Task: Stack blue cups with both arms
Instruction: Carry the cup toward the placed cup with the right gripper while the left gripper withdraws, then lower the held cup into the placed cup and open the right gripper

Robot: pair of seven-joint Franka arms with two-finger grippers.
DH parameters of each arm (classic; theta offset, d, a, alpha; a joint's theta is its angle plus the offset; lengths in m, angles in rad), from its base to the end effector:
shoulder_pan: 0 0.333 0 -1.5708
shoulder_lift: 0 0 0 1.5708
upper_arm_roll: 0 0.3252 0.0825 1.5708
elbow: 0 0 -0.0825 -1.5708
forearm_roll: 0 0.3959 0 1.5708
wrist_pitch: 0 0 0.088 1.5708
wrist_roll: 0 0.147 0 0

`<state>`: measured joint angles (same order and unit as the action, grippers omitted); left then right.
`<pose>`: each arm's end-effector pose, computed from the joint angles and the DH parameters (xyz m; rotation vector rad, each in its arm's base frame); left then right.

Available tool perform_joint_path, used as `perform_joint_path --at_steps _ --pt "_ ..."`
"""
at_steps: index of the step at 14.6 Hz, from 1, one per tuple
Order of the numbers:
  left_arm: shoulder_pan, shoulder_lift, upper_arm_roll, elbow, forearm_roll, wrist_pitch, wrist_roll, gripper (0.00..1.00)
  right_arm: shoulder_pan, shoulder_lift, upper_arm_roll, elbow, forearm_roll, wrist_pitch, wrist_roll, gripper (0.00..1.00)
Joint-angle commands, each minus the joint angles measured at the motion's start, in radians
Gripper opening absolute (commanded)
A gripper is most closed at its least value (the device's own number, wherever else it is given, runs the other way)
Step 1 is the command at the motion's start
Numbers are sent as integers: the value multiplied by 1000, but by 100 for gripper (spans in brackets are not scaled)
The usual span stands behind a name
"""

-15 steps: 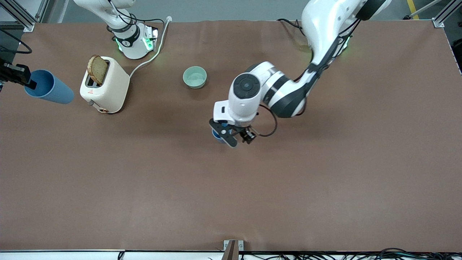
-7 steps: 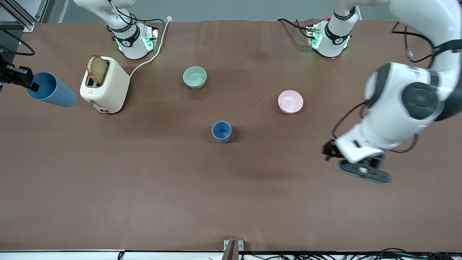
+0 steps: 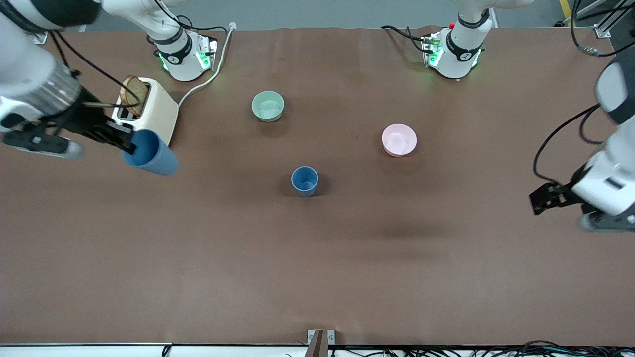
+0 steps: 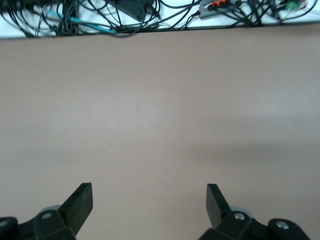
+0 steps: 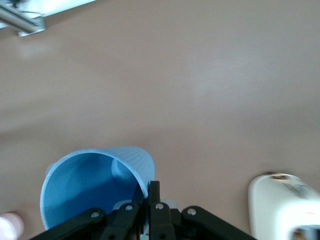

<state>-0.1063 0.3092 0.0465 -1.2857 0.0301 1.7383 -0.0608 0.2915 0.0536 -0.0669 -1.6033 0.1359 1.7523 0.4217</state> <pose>0.6821 -0.0416 0.5580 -3.0981 0.0079 -0.2268 0.5838 0.1522 0.5647 -2.9688 0.3204 -0.0730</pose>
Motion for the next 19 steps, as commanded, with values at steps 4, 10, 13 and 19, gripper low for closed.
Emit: perform_joint_path --at_steps 4,10,13,19 --pt "48 -110 24 -76 -72 -102 -4 100 158 104 -11 -17 41 119 103 3" --pt "46 -294 7 -326 -58 -2 -14 100 300 155 -11 -119 39 281 181 3" --pt "48 -289 7 -313 -58 -34 4 100 340 192 -11 -132 37 319 204 3" --pt "48 -251 9 -264 -62 -40 6 100 409 247 -11 -135 37 386 264 3"
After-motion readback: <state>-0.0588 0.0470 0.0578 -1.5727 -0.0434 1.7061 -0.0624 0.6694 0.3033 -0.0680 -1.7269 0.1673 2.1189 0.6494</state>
